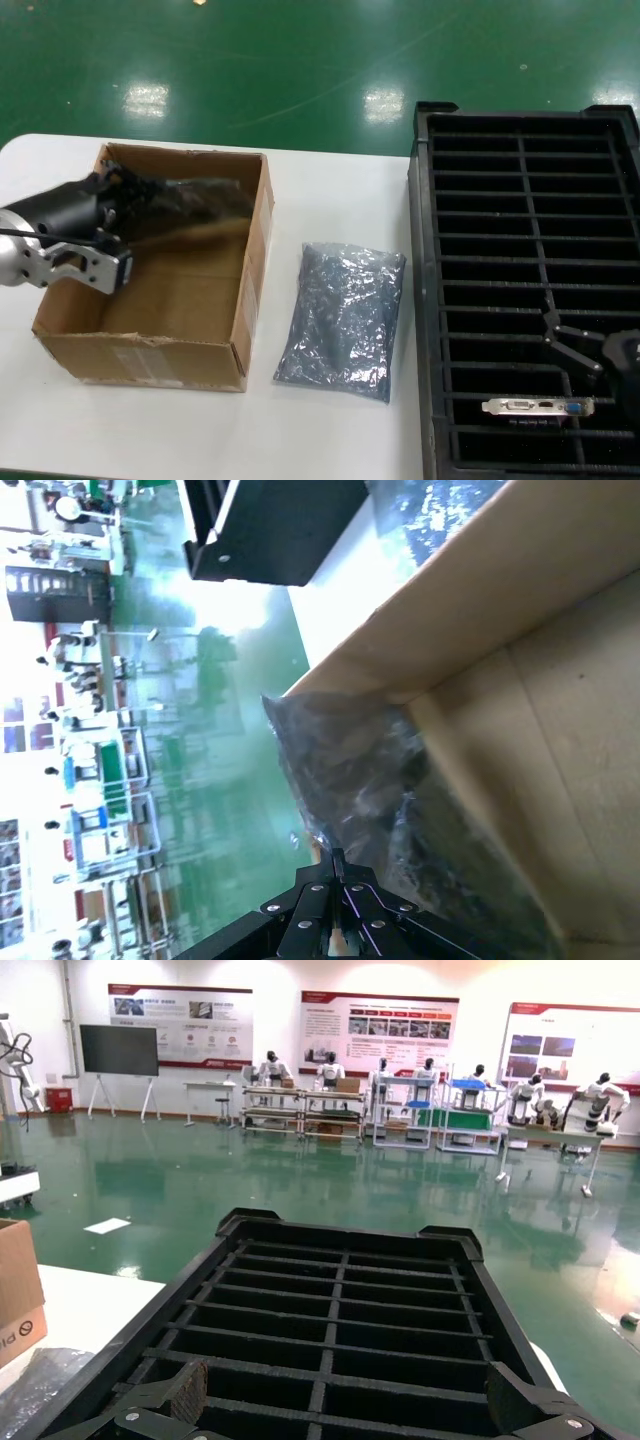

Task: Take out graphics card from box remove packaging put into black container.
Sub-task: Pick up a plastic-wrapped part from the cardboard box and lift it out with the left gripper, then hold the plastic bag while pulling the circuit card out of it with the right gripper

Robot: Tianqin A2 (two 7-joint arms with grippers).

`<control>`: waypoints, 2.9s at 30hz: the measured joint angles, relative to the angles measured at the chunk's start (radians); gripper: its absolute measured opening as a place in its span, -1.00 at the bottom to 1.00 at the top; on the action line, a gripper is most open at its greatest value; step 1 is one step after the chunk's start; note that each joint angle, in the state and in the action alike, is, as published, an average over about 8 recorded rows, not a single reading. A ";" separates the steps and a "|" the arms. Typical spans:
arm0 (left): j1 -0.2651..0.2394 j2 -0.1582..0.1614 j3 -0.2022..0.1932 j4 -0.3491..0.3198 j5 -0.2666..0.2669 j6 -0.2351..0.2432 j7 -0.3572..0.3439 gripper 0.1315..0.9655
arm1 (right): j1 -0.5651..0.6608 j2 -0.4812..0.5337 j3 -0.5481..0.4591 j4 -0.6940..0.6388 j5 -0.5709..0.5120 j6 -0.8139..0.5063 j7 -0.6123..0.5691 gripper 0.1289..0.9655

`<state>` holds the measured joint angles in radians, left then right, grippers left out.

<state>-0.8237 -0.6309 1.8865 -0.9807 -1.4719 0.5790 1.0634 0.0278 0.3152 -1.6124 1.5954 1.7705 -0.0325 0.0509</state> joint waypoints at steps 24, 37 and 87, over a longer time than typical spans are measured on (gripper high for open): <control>0.307 -0.164 -0.190 -0.528 -0.124 -0.062 -0.151 -0.98 | 0.000 0.000 0.000 0.000 0.000 0.000 0.000 1.00; 0.494 -0.154 -0.313 -0.741 -0.239 -0.020 -0.049 -0.98 | 0.000 0.000 0.000 0.000 0.000 0.000 0.000 1.00; 0.625 -0.110 -0.308 -0.831 -0.292 0.108 0.100 -0.98 | 0.103 0.073 -0.021 -0.056 0.037 -0.136 -0.027 0.94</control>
<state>-0.1983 -0.7413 1.5782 -1.8116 -1.7635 0.6871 1.1636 0.1303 0.3878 -1.6332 1.5397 1.8077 -0.1686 0.0238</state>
